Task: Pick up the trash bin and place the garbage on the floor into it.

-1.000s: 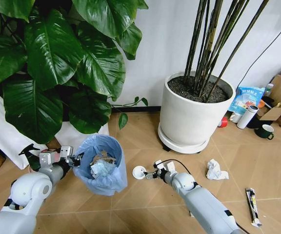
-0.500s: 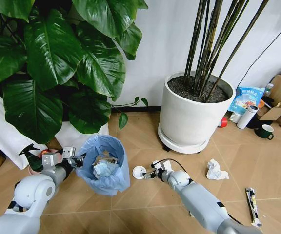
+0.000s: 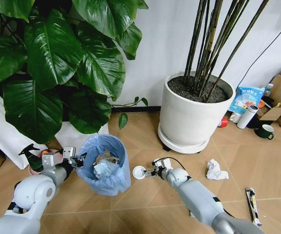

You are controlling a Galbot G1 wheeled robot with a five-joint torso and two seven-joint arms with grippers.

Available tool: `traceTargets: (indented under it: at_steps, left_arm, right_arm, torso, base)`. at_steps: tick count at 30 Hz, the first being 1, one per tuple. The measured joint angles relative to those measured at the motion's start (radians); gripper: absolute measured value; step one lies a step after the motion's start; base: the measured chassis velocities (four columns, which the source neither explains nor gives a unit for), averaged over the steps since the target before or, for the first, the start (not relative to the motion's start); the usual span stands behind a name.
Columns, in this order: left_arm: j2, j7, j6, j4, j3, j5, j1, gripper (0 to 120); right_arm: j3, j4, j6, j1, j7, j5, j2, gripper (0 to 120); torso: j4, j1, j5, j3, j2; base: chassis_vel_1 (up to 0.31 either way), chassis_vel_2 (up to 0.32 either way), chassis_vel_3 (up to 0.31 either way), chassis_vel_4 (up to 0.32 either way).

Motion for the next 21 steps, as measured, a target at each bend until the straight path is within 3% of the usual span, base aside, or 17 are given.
traceTargets:
  at_steps: [5, 11, 15, 21]
  left_arm:
    - [-0.001, 0.000, 0.000, 0.000, 0.001, 0.001, -0.001, 0]
    - [-0.004, 0.000, 0.000, 0.006, 0.003, 0.002, -0.008, 0]
    - [-0.004, 0.000, 0.000, 0.007, 0.004, 0.002, -0.010, 0]
    - [-0.003, 0.002, -0.001, 0.012, 0.004, 0.002, -0.014, 0]
  right_arm:
    - [0.000, -0.017, 0.003, 0.003, 0.000, -0.004, 0.006, 90]
    - [0.002, -0.035, 0.014, 0.006, 0.002, -0.006, 0.013, 64]
    - [0.002, -0.038, 0.016, 0.007, 0.002, -0.006, 0.014, 57]
    - [0.004, -0.038, 0.021, 0.004, 0.001, -0.005, 0.014, 34]
  torso:
    - [0.0000, 0.000, -0.0001, 0.000, 0.000]
    - [-0.0002, 0.000, -0.0004, 0.000, 0.000]
    - [-0.0003, 0.000, -0.0004, 0.000, 0.000]
    - [0.0000, 0.000, -0.0001, 0.000, 0.000]
  base:
    - [0.000, 0.000, 0.000, 0.000]
    - [0.000, 0.000, 0.000, 0.000]
    - [0.000, 0.000, 0.000, 0.000]
    - [0.000, 0.000, 0.000, 0.000]
